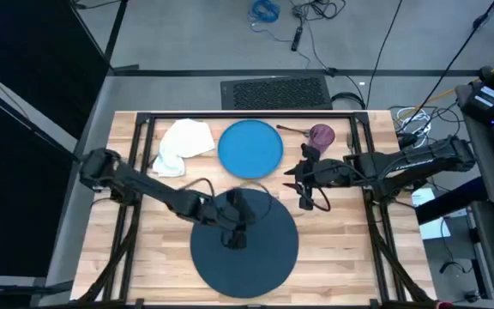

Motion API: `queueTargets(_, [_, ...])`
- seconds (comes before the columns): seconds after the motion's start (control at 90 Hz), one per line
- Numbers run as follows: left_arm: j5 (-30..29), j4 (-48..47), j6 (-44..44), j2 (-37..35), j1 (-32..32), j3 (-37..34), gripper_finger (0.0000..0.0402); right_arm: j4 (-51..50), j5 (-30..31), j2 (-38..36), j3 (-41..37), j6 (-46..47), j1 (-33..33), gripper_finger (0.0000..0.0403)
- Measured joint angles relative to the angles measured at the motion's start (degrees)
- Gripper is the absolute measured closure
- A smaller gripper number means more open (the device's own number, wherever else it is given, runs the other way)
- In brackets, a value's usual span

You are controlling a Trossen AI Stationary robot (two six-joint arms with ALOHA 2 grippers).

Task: Set table place
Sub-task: Put the light blue plate on top of the blue table mat

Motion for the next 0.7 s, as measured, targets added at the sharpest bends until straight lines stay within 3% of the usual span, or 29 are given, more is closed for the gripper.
queueTargets(0.233, [-5.85, -5.42, 5.95, -9.34, 7.51, -4.65, 0.0333, 2.11, -0.04, 4.77, 0.00, -1.67, -0.34, 0.0264])
queueTargets(0.433, [-6.35, -2.88, 3.05, -15.33, 21.32, -11.60, 0.0333, 9.64, -0.04, 8.11, 0.00, -10.82, -0.41, 0.0264])
queueTargets(0.522, [-1.88, -0.53, 0.88, -15.79, 28.94, -12.06, 0.0334, 11.88, -0.13, 8.26, 0.00, -13.69, -0.85, 0.0264])
queueTargets(0.7, [12.47, 1.86, -3.20, -14.07, 44.27, -11.93, 0.0334, 14.05, -2.01, 8.08, 0.00, -15.96, -2.77, 0.0264])
